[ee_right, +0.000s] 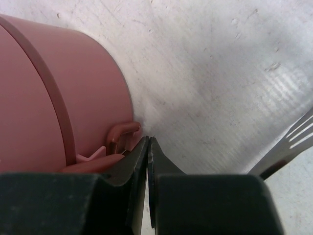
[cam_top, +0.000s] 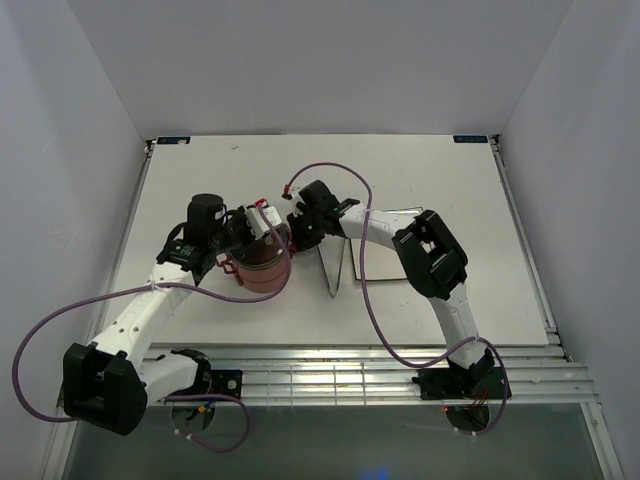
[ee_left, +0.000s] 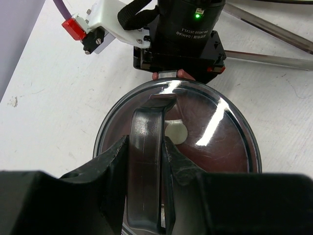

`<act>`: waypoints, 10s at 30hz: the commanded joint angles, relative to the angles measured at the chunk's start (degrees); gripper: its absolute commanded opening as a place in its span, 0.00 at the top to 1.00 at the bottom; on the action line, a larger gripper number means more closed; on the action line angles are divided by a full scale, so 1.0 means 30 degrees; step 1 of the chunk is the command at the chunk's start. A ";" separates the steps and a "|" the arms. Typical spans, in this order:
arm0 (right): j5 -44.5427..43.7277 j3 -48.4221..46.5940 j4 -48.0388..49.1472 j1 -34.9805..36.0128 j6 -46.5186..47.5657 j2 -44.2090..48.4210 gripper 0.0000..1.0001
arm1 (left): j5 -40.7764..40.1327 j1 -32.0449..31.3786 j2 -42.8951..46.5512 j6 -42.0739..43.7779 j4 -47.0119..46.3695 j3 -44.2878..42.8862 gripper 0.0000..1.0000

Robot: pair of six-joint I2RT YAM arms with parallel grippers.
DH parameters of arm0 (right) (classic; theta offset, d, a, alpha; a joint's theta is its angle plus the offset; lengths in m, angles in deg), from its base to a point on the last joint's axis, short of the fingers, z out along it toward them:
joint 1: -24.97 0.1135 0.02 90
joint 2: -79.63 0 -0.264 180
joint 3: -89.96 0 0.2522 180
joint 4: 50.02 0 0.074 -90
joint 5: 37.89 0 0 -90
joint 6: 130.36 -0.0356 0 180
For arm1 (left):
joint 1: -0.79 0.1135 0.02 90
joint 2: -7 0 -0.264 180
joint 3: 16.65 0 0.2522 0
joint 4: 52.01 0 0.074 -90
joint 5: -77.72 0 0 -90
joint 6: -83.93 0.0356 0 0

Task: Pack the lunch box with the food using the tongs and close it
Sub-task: Close the fastener on the packing box.

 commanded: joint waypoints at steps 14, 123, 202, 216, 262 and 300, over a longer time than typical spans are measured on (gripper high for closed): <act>0.2772 0.2681 0.0376 -0.1095 -0.0090 0.3959 0.92 | -0.2056 -0.0004 0.0846 -0.1195 0.3456 -0.1595 0.02; 0.6667 -0.0307 0.3158 0.2331 0.9520 0.1619 0.92 | -0.5810 0.2076 0.1257 -2.9845 -0.5244 0.5287 1.00; -0.1037 0.2711 1.0980 0.1803 -0.2316 0.0682 0.87 | -1.1927 0.2750 0.1872 -2.5981 -0.0704 0.0483 0.87; 0.1508 0.4993 1.1421 0.1862 0.1431 0.3633 0.30 | -1.2397 0.2896 0.2695 -2.6039 0.0086 -0.0365 0.86; 0.8924 0.5583 0.9516 -0.1830 0.8524 0.2909 0.40 | -0.4663 0.3394 0.0233 -2.3344 -0.1260 -0.0543 0.84; 0.9188 0.6665 1.2181 -0.1097 0.8932 0.2527 0.92 | -0.5747 0.3394 -0.0910 -2.3432 -0.0909 -0.1070 0.84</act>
